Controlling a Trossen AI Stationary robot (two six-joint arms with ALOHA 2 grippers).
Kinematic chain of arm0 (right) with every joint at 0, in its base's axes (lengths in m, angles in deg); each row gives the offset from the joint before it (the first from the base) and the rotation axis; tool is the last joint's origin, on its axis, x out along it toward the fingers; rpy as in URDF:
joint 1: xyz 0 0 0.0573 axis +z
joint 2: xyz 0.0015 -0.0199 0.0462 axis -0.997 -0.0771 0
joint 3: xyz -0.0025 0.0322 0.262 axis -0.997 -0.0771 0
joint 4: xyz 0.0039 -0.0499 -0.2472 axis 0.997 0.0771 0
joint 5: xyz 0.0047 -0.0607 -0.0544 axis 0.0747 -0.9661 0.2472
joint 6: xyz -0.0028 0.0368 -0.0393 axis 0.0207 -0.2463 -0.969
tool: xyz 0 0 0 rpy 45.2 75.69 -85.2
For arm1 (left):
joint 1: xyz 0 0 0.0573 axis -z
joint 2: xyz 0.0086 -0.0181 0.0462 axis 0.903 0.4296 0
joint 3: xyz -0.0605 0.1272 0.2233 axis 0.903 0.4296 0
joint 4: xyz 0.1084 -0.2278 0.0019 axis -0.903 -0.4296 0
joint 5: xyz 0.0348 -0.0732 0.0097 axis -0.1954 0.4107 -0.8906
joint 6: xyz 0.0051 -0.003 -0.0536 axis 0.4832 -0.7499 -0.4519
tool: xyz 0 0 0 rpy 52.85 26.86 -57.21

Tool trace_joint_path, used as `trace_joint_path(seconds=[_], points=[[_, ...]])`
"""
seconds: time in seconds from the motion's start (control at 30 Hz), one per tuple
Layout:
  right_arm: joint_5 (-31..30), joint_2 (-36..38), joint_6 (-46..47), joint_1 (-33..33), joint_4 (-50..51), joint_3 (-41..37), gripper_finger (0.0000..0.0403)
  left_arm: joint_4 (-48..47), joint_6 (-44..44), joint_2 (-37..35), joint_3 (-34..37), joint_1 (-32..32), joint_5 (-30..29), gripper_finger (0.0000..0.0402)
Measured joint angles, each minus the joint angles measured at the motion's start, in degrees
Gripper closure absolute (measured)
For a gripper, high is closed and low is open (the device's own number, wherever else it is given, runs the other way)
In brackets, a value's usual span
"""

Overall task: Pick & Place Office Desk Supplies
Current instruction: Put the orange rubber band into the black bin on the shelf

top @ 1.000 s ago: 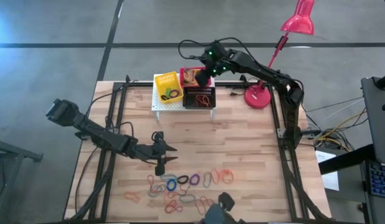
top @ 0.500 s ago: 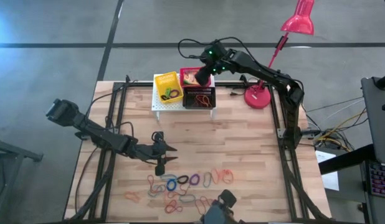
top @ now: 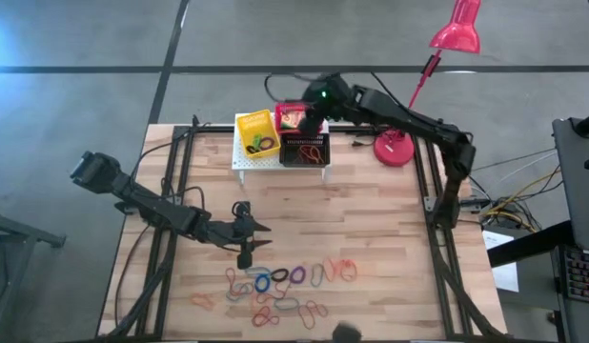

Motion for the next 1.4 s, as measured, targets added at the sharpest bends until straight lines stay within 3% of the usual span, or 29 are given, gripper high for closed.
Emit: trace_joint_path(seconds=[0.17,0.4,0.53,0.73,0.87,1.0,1.17,1.4], points=[[-4.43,5.01,-1.56,10.45,-0.94,-5.37,0.0308,-0.06,-0.20,0.00,0.00,0.02,0.00,0.0238],[-10.80,12.36,4.68,26.04,-7.79,-21.19,0.0332,-0.24,-0.97,0.00,0.00,0.02,0.00,0.0238],[-11.46,15.67,11.21,35.06,-12.54,-30.70,0.0342,-0.24,-0.97,-0.01,0.00,0.02,0.00,0.0238],[-19.98,17.99,22.82,47.89,-12.84,-40.38,0.0349,-0.21,-0.97,0.00,0.02,0.02,0.00,0.0238],[-19.93,18.74,31.76,54.31,-13.20,-45.13,0.0349,-0.17,-0.97,0.00,0.02,0.02,-0.21,0.0238],[-18.96,18.41,43.55,58.41,-13.27,-49.99,0.0347,-0.15,-0.97,0.00,0.02,0.02,-1.28,0.0238],[-12.05,18.43,55.60,59.43,-15.72,-56.24,0.0317,-0.02,-0.74,0.00,0.02,-0.02,-1.75,0.0238],[-8.25,18.43,49.77,58.97,-35.66,-67.93,0.0244,0.00,-0.71,0.00,0.02,-0.04,-1.97,0.0238]])
